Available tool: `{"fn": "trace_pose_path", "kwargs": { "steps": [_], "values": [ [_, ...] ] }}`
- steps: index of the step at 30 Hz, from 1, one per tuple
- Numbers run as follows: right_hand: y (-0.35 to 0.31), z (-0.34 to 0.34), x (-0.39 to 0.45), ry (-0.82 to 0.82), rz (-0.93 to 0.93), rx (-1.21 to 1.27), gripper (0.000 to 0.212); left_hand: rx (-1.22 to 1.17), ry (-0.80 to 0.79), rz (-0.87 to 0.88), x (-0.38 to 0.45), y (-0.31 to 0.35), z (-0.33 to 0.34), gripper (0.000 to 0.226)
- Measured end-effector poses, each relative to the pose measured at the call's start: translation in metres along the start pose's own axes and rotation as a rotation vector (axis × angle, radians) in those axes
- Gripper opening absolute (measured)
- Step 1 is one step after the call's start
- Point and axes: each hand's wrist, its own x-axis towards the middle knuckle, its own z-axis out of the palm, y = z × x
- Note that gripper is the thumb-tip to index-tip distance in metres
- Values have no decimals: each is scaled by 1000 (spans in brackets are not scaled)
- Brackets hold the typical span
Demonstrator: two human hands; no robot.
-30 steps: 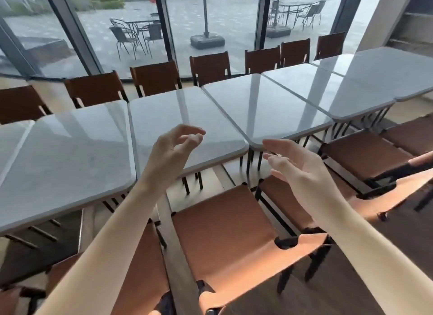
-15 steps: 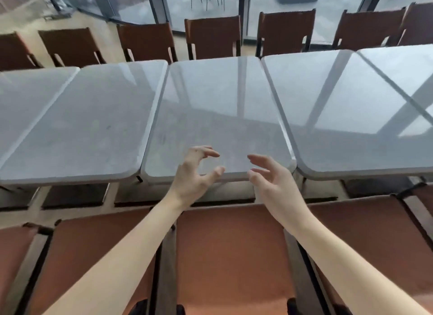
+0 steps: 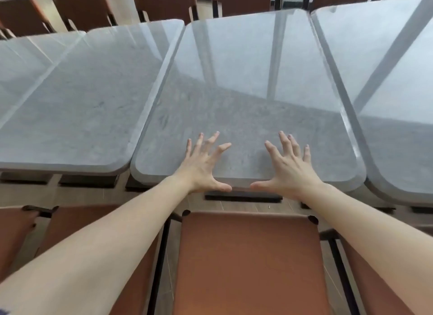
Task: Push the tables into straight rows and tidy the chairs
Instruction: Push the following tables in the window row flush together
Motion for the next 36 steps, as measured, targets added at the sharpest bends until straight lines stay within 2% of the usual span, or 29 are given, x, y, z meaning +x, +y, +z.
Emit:
{"fn": "trace_pose_path", "kwargs": {
  "steps": [3, 5, 7, 11, 17, 23, 36],
  "values": [
    [13, 15, 19, 19, -93, -140, 130, 50, -65, 33, 12, -18, 12, 117],
    [17, 24, 20, 77, -109, -219, 130, 77, -21, 39, 12, -22, 22, 118],
    [18, 28, 20, 108, -113, -236, 128, 120, 17, 55, 11, -24, 28, 122],
    [16, 29, 18, 124, -156, -237, 124, 170, -6, 78, 12, -26, 26, 130],
    [9, 35, 19, 95, -112, -319, 150, 152, 21, 81, 9, -24, 25, 121],
    [11, 40, 21, 189, -115, -295, 142, 144, 71, 94, 12, -26, 31, 120],
    [13, 34, 21, 165, -159, -231, 133, 142, 82, 122, 20, -34, 33, 122]
  ]
}}
